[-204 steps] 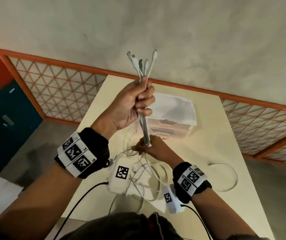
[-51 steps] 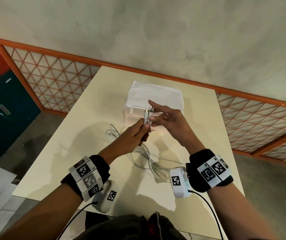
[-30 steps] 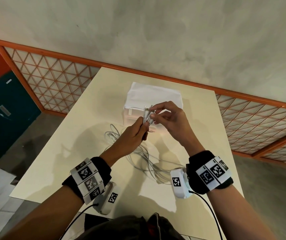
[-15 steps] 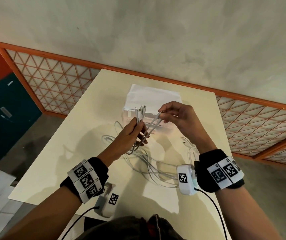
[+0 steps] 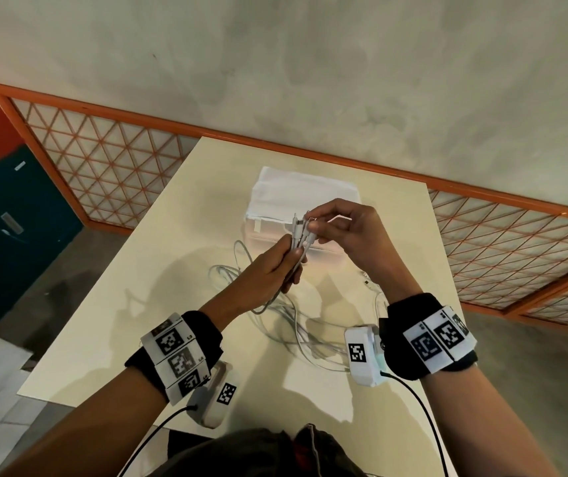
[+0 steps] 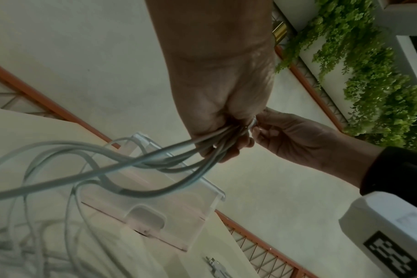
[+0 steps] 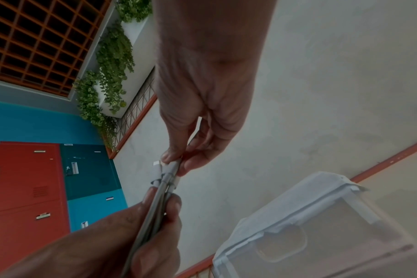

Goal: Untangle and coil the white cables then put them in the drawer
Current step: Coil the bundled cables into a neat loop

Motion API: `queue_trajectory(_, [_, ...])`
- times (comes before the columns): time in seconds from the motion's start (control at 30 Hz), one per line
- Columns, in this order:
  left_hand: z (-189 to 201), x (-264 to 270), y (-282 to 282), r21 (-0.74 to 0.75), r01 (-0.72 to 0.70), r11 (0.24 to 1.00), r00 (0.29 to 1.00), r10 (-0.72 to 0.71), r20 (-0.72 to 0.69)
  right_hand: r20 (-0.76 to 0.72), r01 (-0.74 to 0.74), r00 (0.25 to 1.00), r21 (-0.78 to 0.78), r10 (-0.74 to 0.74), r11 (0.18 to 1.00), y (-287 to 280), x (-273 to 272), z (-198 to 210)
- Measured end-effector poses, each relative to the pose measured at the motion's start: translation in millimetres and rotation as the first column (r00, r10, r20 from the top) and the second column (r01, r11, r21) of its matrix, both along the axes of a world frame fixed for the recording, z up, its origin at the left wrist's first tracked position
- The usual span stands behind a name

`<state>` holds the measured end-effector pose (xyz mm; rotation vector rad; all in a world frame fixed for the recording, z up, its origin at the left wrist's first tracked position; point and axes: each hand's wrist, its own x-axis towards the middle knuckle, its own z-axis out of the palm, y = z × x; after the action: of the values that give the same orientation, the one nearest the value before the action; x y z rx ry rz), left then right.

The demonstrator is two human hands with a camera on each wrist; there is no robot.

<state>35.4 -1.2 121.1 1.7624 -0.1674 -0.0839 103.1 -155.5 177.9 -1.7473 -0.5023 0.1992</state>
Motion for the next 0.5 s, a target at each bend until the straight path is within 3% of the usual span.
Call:
queue_trajectory(0.23, [1.4, -4.6, 1.5, -0.035, 0.019, 0.999, 1.000, -0.020, -0.007, -0.060, -0.001, 0.998, 0.081, 0.006, 0.997, 3.0, -3.0, -2.2])
queue_trajectory(0.5, [0.7, -5.8, 1.7, -0.046, 0.008, 0.999, 1.000, -0.010, -0.028, -0.059, -0.084, 0.995, -0.007, 0.083, 0.996, 0.3, -3.7, 1.9])
